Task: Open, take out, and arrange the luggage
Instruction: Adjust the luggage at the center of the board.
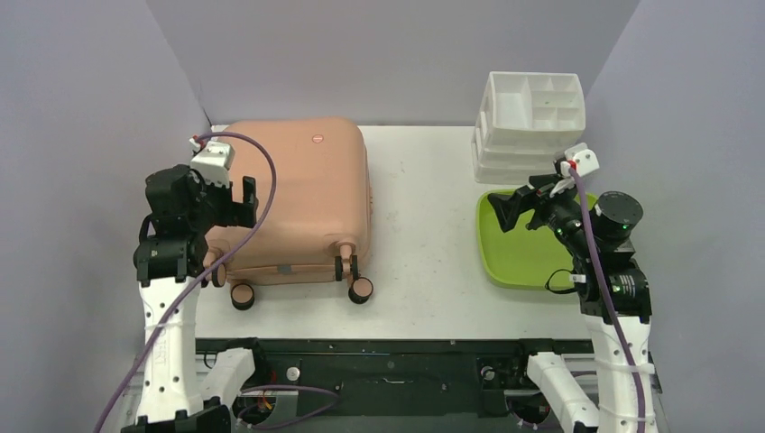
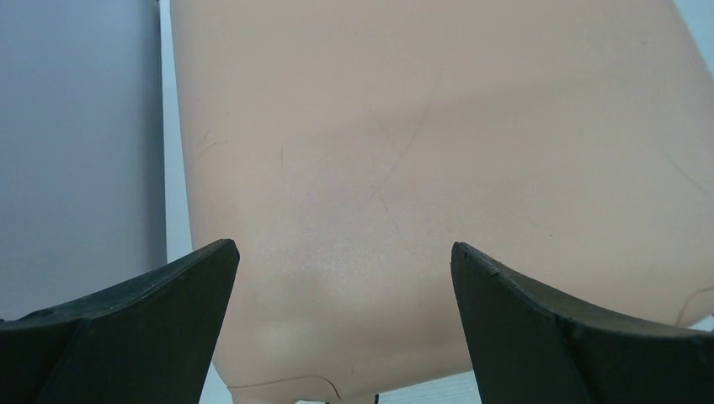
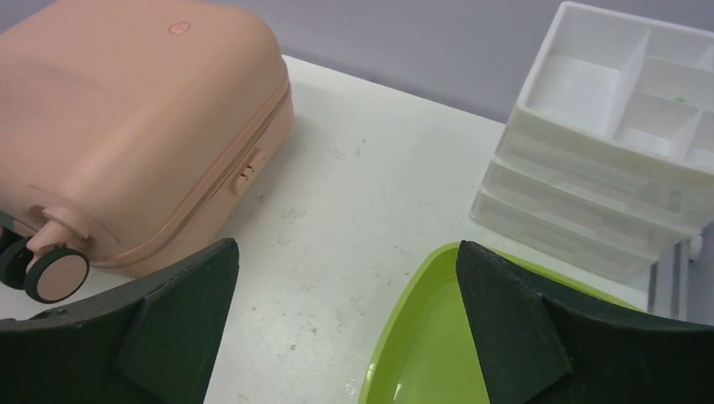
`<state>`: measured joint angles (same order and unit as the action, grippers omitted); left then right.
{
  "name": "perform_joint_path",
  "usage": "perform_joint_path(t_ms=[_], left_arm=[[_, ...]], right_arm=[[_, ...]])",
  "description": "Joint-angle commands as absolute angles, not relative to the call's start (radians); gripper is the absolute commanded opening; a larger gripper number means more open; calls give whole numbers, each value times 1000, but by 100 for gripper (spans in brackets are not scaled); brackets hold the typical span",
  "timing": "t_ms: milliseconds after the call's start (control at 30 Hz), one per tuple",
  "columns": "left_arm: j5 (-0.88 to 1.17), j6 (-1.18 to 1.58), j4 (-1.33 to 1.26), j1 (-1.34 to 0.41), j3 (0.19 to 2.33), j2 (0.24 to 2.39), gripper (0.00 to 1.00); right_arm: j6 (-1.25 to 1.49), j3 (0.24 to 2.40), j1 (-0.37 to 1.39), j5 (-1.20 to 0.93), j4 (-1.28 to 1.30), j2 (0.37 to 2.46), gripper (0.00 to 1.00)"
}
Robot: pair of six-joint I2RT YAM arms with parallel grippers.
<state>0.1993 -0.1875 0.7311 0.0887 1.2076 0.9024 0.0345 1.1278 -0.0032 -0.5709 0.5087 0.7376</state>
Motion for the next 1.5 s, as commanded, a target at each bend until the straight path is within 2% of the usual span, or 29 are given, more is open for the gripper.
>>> perform_joint_path(t_ms=[0,233,700,800,1100,1333,1467], left_arm=[[281,-148,709,197,1193,963,96],[429,-100,692,411,1218,1082,96],[566,-203,661,460,1031,1127,96],[656,-225,683,472,1006,1170,96],[838,-277,712,395,939,1139,96],[759,-268,645,158,884,1091,96],[778,-239,652,216,948,1100,96]], right_arm=[[21,1120,78,-582,434,799,96],[-13,1141,204,-496,435,907,96],[-67,1118,306,-424,437,995,96],[-68,1102,308,-429,433,999,96],[-86,1067,306,-429,423,967,96],[-94,1090,307,-468,442,967,96],[-127,1140,319,-542,499,989,96]])
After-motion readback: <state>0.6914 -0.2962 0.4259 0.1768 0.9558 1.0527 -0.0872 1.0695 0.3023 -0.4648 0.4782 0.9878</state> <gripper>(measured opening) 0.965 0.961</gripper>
